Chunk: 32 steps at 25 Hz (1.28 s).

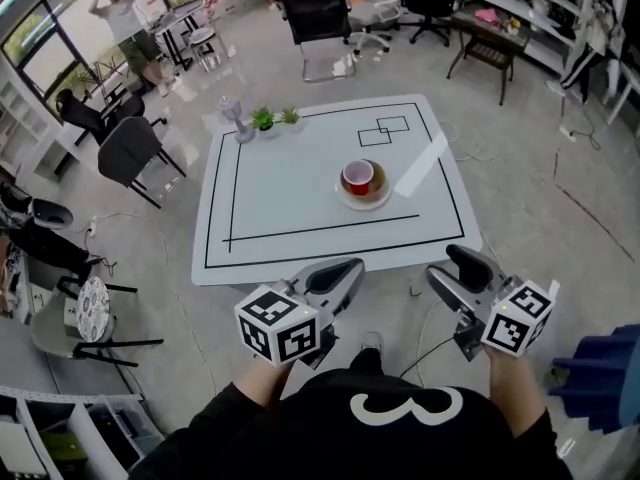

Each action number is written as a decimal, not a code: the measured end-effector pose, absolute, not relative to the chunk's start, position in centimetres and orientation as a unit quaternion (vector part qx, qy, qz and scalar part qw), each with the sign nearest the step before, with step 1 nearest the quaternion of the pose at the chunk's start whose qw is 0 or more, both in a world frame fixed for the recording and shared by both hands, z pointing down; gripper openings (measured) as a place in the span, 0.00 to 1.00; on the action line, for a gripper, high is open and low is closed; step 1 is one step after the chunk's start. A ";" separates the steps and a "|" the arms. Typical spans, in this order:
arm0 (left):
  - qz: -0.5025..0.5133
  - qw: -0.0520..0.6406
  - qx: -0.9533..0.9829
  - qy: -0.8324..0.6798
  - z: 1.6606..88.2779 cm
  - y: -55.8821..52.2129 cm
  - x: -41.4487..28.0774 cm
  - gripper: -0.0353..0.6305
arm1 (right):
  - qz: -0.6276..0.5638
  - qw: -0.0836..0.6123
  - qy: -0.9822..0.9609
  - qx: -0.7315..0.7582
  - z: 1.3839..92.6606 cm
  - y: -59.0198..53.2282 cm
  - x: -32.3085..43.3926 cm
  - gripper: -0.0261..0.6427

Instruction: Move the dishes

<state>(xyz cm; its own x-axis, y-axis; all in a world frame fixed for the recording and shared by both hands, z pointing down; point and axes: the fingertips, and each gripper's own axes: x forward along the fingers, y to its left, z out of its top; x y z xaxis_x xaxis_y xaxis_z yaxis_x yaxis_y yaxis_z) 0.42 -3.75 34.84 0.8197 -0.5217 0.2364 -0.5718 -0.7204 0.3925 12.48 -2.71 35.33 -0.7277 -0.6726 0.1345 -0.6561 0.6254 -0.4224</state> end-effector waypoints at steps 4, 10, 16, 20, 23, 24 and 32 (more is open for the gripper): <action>0.052 0.245 0.915 -0.315 35.9 -9.6 -1.5 0.06 | -0.243 0.001 0.898 -0.366 36.6 -8.1 11.8 0.40; 0.056 0.249 0.907 -0.334 37.2 -13.9 -2.7 0.06 | -0.270 0.006 0.886 -0.376 38.1 -12.9 11.5 0.38; 0.053 0.240 0.904 -0.351 37.1 -15.7 -3.7 0.06 | -0.270 -0.008 0.890 -0.367 38.5 -15.7 10.6 0.36; 0.051 0.243 0.896 -0.367 37.3 -16.1 -4.6 0.06 | -0.270 -0.016 0.896 -0.352 38.7 -17.2 9.4 0.36; 0.050 0.241 0.892 -0.379 37.2 -17.0 -5.2 0.06 | -0.270 -0.018 0.901 -0.340 38.9 -18.9 8.6 0.36; 0.049 0.242 0.890 -0.382 37.3 -17.2 -5.3 0.06 | -0.273 -0.021 0.901 -0.336 39.1 -19.5 8.3 0.36; 0.048 0.265 0.875 -0.401 38.9 -21.1 -6.0 0.06 | -0.299 -0.050 0.903 -0.305 42.1 -24.6 6.7 0.36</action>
<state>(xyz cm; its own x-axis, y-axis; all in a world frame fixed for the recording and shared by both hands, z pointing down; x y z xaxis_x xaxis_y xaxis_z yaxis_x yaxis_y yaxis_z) -6.03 -21.13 38.88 0.6733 -0.6776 0.2960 -0.7279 -0.5372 0.4261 6.67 -24.58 42.11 -0.8091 -0.5204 0.2732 -0.5805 0.6348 -0.5099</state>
